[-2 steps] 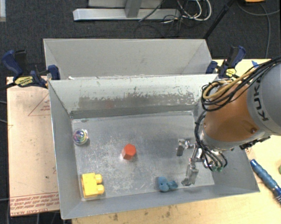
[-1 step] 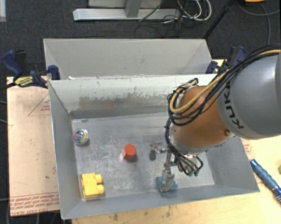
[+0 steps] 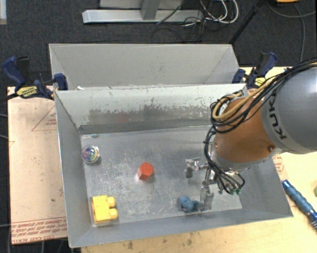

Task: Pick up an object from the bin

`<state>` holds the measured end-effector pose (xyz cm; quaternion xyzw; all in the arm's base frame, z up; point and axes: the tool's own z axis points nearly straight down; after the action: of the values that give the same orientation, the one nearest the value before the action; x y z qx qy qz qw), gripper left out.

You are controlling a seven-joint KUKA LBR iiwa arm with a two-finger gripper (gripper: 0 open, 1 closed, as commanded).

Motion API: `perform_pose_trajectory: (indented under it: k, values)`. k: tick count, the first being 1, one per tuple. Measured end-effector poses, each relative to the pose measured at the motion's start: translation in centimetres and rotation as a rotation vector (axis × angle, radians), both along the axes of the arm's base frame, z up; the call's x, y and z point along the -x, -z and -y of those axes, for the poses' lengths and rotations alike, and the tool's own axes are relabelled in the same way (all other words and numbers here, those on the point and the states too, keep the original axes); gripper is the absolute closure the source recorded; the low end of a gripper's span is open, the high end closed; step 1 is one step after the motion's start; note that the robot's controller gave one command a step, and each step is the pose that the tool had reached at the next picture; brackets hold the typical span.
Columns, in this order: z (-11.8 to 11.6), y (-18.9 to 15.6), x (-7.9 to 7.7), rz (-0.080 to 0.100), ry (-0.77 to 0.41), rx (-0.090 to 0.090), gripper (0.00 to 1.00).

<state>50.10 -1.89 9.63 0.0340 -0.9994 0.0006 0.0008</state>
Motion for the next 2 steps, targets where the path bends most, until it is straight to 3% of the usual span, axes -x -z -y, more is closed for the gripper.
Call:
perform_pose_trajectory:
  k: [1,2]
  values:
    - [-2.81,2.36,1.58,0.020,-0.251,-0.001,0.00]
    - [-2.80,2.62,2.06,0.003,-0.250,-0.002,1.00]
